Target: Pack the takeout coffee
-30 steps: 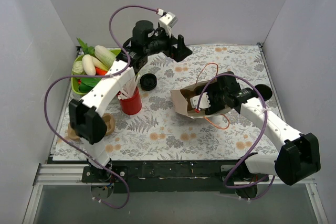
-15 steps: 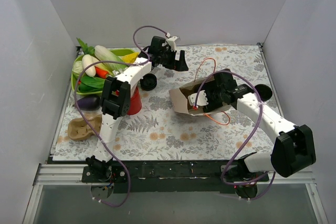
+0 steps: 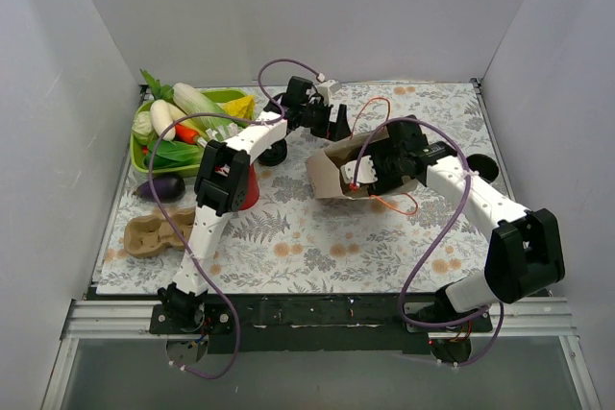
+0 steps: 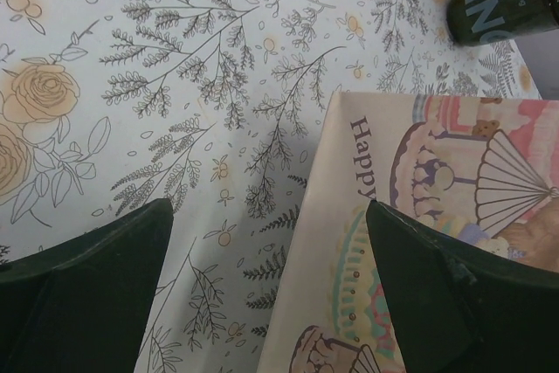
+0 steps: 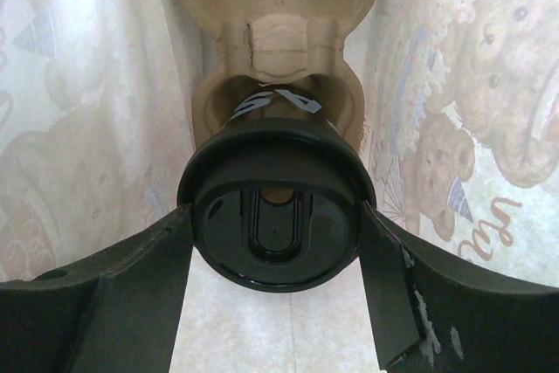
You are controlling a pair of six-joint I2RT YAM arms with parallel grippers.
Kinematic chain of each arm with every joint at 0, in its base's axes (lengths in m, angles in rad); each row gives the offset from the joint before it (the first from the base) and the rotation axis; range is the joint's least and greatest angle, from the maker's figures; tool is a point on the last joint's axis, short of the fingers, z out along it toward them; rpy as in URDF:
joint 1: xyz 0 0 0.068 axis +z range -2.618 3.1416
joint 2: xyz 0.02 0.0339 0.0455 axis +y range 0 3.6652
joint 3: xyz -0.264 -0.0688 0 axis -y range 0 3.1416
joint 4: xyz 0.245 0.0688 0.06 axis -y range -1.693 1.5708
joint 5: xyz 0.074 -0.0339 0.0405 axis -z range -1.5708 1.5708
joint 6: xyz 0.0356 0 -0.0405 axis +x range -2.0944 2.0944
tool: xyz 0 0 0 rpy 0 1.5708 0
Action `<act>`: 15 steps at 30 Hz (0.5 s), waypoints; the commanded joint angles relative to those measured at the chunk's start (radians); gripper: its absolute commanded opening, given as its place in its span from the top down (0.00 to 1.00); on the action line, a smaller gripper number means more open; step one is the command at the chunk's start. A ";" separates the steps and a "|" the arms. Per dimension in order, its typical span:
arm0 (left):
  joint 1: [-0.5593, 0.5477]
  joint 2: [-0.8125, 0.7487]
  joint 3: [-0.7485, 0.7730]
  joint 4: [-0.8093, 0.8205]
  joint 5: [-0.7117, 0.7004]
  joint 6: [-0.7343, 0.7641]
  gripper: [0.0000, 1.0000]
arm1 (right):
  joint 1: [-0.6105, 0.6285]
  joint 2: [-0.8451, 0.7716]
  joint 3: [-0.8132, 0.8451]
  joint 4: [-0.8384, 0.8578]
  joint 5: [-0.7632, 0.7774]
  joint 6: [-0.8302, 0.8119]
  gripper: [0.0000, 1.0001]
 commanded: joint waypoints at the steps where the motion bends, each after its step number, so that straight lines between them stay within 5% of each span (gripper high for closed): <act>1: -0.001 -0.002 -0.007 -0.013 0.060 0.016 0.07 | -0.010 0.028 0.048 0.025 -0.049 -0.028 0.99; 15: -0.009 0.025 -0.048 0.000 0.103 -0.009 0.07 | -0.019 0.118 0.060 0.079 -0.104 -0.060 0.99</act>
